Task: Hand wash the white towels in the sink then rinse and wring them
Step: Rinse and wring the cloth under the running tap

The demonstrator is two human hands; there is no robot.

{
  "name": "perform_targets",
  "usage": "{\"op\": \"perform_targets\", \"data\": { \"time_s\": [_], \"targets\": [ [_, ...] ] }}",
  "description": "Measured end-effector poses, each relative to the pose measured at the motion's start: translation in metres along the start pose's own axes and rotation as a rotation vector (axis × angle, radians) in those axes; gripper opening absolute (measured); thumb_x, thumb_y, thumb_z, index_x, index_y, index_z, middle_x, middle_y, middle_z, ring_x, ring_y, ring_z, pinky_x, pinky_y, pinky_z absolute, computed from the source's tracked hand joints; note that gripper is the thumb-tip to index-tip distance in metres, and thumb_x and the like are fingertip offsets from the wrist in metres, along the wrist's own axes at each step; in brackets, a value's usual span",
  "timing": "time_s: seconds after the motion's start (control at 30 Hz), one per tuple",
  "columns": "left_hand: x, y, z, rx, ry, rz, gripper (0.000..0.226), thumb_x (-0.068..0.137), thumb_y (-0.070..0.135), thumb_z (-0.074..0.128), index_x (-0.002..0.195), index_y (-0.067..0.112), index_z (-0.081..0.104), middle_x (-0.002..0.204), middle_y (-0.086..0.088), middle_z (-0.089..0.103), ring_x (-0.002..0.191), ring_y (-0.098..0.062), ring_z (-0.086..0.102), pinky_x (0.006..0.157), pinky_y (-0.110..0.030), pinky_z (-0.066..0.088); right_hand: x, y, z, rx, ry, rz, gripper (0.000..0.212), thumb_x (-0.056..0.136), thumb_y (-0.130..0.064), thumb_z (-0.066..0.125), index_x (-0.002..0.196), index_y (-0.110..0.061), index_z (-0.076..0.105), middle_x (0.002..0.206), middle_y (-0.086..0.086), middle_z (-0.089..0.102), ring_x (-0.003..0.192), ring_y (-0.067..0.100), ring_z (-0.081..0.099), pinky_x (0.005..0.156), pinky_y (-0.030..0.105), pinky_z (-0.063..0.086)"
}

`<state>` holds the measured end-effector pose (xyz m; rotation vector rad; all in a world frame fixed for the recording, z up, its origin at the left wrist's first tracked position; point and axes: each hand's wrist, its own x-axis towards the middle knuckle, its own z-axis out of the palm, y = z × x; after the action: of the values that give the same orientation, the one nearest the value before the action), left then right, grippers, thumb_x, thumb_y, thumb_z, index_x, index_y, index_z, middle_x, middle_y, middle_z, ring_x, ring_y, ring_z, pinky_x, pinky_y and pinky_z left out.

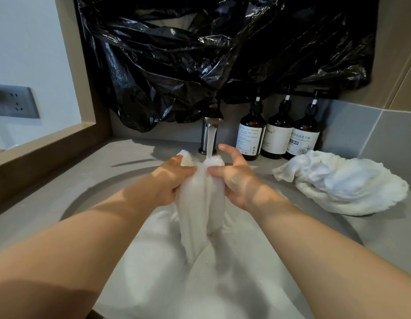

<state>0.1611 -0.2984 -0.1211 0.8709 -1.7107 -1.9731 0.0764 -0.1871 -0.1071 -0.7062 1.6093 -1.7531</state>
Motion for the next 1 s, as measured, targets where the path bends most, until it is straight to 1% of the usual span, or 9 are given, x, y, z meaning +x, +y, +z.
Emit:
{"op": "perform_targets", "data": {
  "time_s": [0.13,0.27,0.37,0.43,0.53,0.7,0.83,0.9,1.0],
  "targets": [
    [-0.003,0.003,0.009,-0.073,0.044,-0.061,0.036,0.099,0.031,0.047,0.131,0.015,0.048,0.089,-0.01,0.067,0.07,-0.025,0.065,0.06,-0.033,0.053,0.001,0.003,0.001,-0.135,0.047,-0.058,0.042,0.088,-0.009,0.065,0.122,-0.027,0.049,0.082,0.006,0.058,0.065,0.016,0.058,0.059,0.026,0.051],
    [-0.003,0.002,0.014,-0.135,0.044,-0.039,0.024,0.098,0.03,0.05,0.104,0.01,0.061,0.087,-0.01,0.066,0.07,-0.024,0.063,0.063,-0.032,0.053,0.007,0.008,0.001,-0.414,0.098,-0.091,0.022,0.091,-0.033,0.062,0.103,-0.02,0.048,0.082,0.0,0.052,0.063,0.011,0.047,0.053,0.022,0.036],
    [-0.005,0.001,0.014,-0.154,-0.041,0.01,0.01,0.091,0.013,0.061,0.094,0.005,0.064,0.082,-0.01,0.07,0.068,-0.02,0.068,0.063,-0.03,0.058,0.015,0.01,-0.004,-0.364,0.162,-0.051,0.017,0.093,-0.034,0.057,0.092,-0.019,0.049,0.078,-0.002,0.052,0.068,0.013,0.05,0.058,0.024,0.039],
    [-0.005,-0.005,0.012,-0.182,-0.102,0.011,0.019,0.087,0.001,0.061,0.107,0.001,0.06,0.095,-0.016,0.069,0.081,-0.024,0.07,0.074,-0.036,0.058,0.017,0.011,-0.006,-0.19,0.165,0.048,0.009,0.094,-0.027,0.057,0.096,-0.023,0.05,0.085,0.001,0.056,0.082,0.021,0.058,0.072,0.029,0.046],
    [-0.007,-0.016,0.01,-0.221,-0.042,-0.01,0.058,0.081,-0.008,0.064,0.133,0.012,0.046,0.116,-0.019,0.062,0.096,-0.033,0.066,0.074,-0.043,0.058,0.006,0.014,-0.009,0.024,0.025,0.198,0.036,0.088,-0.007,0.063,0.109,-0.031,0.047,0.092,0.007,0.064,0.078,0.024,0.063,0.07,0.036,0.052],
    [-0.021,-0.022,0.008,-0.149,0.04,0.056,0.033,0.085,0.002,0.065,0.114,0.014,0.056,0.102,-0.011,0.066,0.083,-0.02,0.069,0.064,-0.028,0.058,-0.013,0.02,-0.002,0.046,0.077,0.247,0.052,0.083,-0.003,0.069,0.12,-0.03,0.046,0.112,0.015,0.064,0.086,0.027,0.066,0.065,0.031,0.053],
    [-0.032,-0.034,0.01,-0.183,0.18,-0.061,0.023,0.088,0.007,0.064,0.11,0.004,0.06,0.096,-0.014,0.07,0.08,-0.028,0.069,0.071,-0.036,0.058,-0.031,0.028,0.011,0.052,0.224,0.299,0.049,0.082,-0.004,0.071,0.124,-0.018,0.05,0.087,0.006,0.064,0.064,0.014,0.063,0.055,0.02,0.053],
    [-0.037,-0.037,0.008,-0.239,0.148,-0.14,0.011,0.091,0.008,0.06,0.097,0.002,0.066,0.09,-0.016,0.071,0.08,-0.032,0.068,0.072,-0.036,0.057,-0.037,0.027,0.013,0.069,0.303,0.311,0.043,0.084,-0.007,0.07,0.119,-0.018,0.047,0.084,-0.001,0.059,0.064,0.011,0.06,0.053,0.018,0.051],
    [-0.046,-0.04,0.002,-0.296,0.0,-0.272,0.026,0.095,0.025,0.053,0.102,0.004,0.068,0.099,-0.016,0.071,0.09,-0.029,0.069,0.081,-0.037,0.054,-0.038,0.021,0.018,0.09,0.399,0.31,0.037,0.085,-0.009,0.069,0.115,-0.009,0.049,0.092,0.004,0.063,0.076,0.018,0.065,0.058,0.021,0.048]
  ]
}}
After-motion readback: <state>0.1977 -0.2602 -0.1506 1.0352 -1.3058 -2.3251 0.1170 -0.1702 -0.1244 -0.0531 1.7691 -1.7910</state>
